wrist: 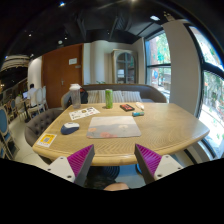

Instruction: Arrange mouse

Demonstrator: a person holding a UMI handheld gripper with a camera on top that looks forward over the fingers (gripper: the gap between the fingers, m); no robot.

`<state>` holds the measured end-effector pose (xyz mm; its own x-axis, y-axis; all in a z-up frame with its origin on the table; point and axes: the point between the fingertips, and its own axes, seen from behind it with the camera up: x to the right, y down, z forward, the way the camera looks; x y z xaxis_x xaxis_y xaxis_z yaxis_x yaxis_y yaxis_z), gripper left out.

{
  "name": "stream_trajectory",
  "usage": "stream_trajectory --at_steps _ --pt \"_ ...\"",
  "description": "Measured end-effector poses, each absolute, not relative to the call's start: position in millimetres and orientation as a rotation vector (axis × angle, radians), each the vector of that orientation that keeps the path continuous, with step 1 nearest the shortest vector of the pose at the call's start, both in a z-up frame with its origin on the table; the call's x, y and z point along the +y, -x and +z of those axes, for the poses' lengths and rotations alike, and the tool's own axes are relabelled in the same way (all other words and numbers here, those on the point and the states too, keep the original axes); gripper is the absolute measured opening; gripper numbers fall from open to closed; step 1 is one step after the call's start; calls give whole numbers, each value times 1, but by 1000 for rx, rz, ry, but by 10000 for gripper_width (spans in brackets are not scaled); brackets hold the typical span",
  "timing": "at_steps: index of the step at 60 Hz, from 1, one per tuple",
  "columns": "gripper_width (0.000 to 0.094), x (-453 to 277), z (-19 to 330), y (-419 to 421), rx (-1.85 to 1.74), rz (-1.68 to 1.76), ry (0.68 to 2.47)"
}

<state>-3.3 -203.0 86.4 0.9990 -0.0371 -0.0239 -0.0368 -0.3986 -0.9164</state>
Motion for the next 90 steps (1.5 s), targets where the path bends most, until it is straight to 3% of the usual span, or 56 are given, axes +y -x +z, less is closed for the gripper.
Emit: stream_trajectory --at_steps 16,46,77,82,90 --pt "841 -190 75 28 17 61 1970" --pt "836 -69 -1 231 -250 329 2104" --pt "829 34 -9 278 -237 242 2206" --pt "784 47 -12 282 -268 193 2193" --pt "592 57 -12 286 -277 193 2183"
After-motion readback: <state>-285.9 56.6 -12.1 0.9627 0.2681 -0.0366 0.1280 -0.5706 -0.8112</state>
